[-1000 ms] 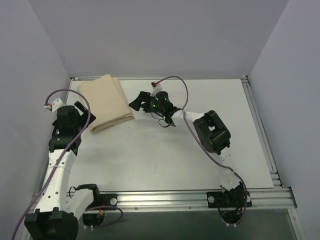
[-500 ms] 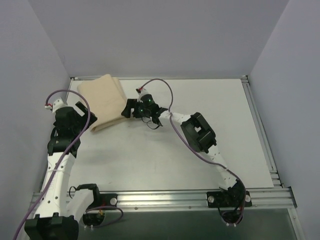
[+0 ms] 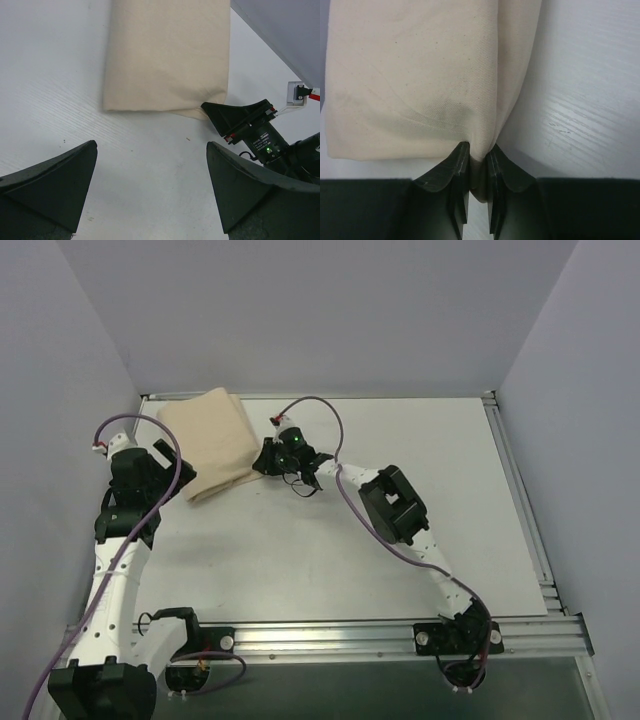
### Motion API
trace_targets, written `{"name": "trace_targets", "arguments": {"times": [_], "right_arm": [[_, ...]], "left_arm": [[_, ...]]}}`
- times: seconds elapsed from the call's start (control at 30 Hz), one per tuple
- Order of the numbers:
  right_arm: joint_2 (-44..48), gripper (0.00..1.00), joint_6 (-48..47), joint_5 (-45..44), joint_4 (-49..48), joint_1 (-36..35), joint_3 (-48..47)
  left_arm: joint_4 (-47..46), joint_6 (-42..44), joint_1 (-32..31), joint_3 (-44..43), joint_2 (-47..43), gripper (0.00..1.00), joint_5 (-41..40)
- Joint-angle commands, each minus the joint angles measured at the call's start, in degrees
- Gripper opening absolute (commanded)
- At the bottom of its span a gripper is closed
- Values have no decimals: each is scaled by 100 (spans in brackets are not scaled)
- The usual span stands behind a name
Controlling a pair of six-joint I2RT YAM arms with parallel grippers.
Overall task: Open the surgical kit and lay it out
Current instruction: Move the surgical kit at the center of the board.
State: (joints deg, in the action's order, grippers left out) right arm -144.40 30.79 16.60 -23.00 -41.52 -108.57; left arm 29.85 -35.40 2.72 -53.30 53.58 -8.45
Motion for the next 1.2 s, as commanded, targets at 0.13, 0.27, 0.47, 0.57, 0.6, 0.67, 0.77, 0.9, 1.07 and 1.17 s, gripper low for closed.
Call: {"name": "trace_targets", "arguments": {"times": [0.13, 0.27, 0.47, 0.57, 0.6, 0.67, 0.77, 0.9, 1.07, 1.17], "right_arm": [[1060, 0, 138, -490, -151, 468, 1135], [1826, 0, 296, -623, -703, 978, 2687], [3363, 0, 437, -807, -916, 1787, 4535], [4172, 0, 481, -1044, -794, 1928, 5459], [4366, 0, 507, -1071, -767, 1937, 5652], [4849, 0, 691, -1185, -854, 1902, 6233], [5071, 0, 788, -1098, -812, 1797, 6533], [4843, 0, 955, -852, -732, 1542, 6428], [4675, 7, 868, -975, -636, 1383, 6393], [4579, 46, 438, -1132, -50, 1418, 6147]], "left_arm": [[136, 33, 27, -471, 732, 86, 579], [-110, -55, 0, -436, 996, 73, 1054], [-374, -134, -446, -523, 1637, 48, 1249], [-453, -178, -763, -699, 2129, 42, 1232], [-488, -204, -1017, -726, 2382, 41, 1231], [-550, -274, -1238, -900, 2656, 41, 1214], [-690, -345, -1590, -1129, 3096, 40, 1196], [-822, -415, -1819, -1376, 3544, 40, 1214], [-796, -240, -2064, -1727, 3826, 47, 1232], [-761, -169, -2126, -1868, 3905, 51, 1258]]}}
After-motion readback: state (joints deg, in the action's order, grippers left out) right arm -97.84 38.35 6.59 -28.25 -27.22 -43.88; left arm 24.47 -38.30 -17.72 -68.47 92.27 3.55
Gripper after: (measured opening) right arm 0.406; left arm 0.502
